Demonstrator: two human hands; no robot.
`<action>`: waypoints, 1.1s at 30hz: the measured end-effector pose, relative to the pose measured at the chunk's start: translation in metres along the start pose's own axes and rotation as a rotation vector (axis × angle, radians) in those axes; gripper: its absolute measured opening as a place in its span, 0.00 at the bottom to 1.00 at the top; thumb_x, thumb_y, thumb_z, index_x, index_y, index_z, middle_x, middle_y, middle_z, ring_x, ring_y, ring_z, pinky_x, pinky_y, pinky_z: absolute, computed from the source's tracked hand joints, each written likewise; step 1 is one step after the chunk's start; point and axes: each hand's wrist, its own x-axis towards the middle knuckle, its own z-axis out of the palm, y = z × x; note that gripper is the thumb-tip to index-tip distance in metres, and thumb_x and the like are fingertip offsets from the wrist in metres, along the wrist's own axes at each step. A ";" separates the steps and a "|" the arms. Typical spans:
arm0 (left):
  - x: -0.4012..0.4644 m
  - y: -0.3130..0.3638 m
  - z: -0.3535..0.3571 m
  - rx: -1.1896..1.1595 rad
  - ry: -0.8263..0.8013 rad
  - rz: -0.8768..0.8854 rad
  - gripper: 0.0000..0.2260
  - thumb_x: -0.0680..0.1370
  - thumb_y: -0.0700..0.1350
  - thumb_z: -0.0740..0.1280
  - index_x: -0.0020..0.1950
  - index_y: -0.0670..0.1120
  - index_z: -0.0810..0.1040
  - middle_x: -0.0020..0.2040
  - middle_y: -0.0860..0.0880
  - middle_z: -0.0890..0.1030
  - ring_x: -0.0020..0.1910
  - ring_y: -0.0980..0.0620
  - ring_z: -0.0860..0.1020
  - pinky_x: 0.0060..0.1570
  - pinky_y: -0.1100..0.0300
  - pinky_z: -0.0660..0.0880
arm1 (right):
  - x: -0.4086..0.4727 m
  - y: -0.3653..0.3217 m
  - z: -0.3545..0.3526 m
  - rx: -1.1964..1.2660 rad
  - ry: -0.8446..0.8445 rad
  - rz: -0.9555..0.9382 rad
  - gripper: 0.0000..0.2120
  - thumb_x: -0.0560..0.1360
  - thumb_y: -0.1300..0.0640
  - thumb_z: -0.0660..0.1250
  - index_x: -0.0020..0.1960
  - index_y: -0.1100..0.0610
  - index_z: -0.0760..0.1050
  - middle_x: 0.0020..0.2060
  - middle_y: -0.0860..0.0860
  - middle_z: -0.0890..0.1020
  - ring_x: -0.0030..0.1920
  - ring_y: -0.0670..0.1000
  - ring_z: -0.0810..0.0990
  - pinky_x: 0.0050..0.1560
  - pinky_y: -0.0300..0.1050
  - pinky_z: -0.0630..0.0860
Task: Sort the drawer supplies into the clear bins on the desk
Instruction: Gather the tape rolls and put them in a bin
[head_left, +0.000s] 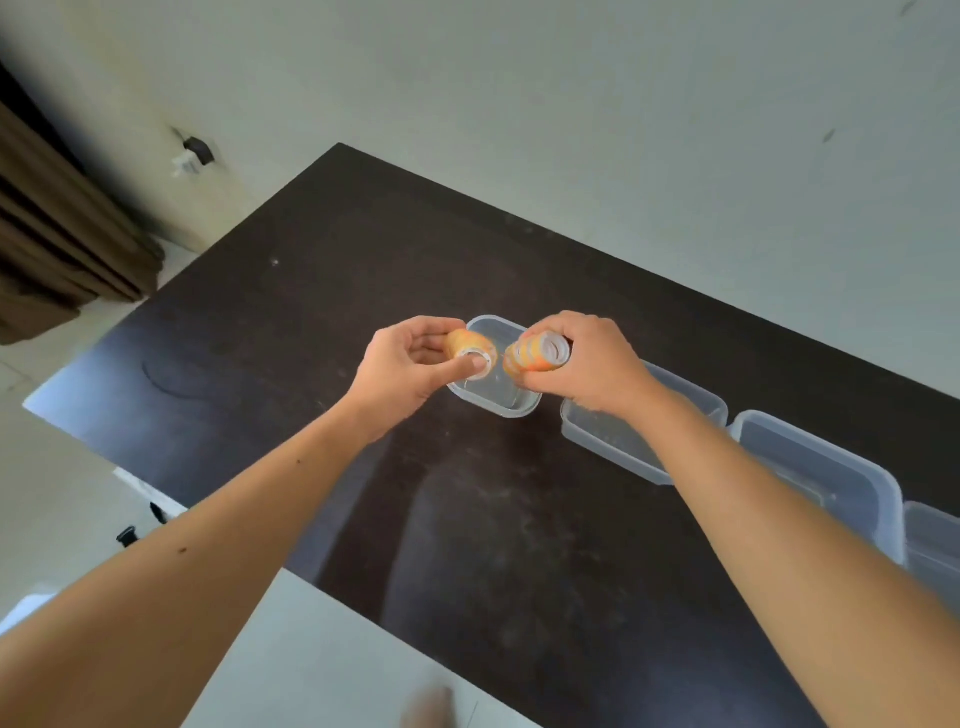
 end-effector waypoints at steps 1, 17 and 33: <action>0.008 -0.002 -0.001 0.018 -0.008 0.013 0.25 0.67 0.51 0.85 0.62 0.49 0.85 0.53 0.46 0.88 0.50 0.49 0.87 0.59 0.52 0.83 | 0.007 0.003 0.003 -0.012 -0.008 0.004 0.20 0.66 0.48 0.84 0.56 0.50 0.85 0.49 0.46 0.85 0.49 0.47 0.84 0.55 0.51 0.83; 0.027 -0.017 0.005 0.220 -0.007 0.165 0.23 0.69 0.51 0.84 0.61 0.48 0.84 0.57 0.55 0.87 0.60 0.57 0.84 0.68 0.50 0.79 | 0.029 0.024 0.026 -0.019 0.028 -0.046 0.30 0.68 0.45 0.84 0.67 0.48 0.81 0.53 0.42 0.80 0.46 0.46 0.79 0.44 0.33 0.75; -0.058 -0.011 0.026 0.055 0.041 0.124 0.20 0.69 0.44 0.85 0.58 0.47 0.84 0.51 0.48 0.88 0.51 0.50 0.87 0.59 0.47 0.84 | -0.075 0.011 -0.005 0.023 0.165 -0.056 0.21 0.70 0.48 0.83 0.61 0.45 0.83 0.49 0.39 0.81 0.46 0.46 0.81 0.43 0.30 0.75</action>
